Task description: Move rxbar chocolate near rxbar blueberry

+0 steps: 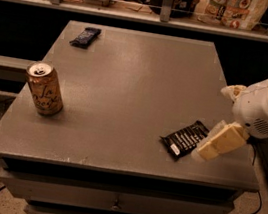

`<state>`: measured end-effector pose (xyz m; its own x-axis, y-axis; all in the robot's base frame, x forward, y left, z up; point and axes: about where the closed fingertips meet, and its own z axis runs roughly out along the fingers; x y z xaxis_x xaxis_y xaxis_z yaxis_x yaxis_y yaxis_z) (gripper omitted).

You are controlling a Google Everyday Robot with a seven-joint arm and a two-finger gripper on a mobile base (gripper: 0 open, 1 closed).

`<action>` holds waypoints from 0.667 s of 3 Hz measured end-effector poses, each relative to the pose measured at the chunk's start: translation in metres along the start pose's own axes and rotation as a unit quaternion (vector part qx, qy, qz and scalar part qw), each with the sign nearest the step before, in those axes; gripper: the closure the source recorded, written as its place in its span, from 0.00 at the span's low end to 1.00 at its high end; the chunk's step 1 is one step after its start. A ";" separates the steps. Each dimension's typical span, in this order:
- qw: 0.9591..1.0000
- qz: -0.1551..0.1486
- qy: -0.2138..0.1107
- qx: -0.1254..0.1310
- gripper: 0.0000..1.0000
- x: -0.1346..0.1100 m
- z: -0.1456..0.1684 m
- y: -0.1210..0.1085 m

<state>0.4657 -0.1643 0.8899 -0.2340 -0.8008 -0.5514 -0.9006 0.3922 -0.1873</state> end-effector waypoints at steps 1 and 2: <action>1.000 0.018 -0.021 -0.012 0.00 -0.005 0.027 0.010; 0.999 0.032 -0.028 -0.030 0.00 -0.005 0.050 0.021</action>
Offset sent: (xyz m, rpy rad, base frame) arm 0.0006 0.0520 -0.0719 0.1317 0.1077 -0.0146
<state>0.4663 -0.1294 0.8481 -0.2721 -0.7476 -0.6058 -0.9050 0.4127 -0.1029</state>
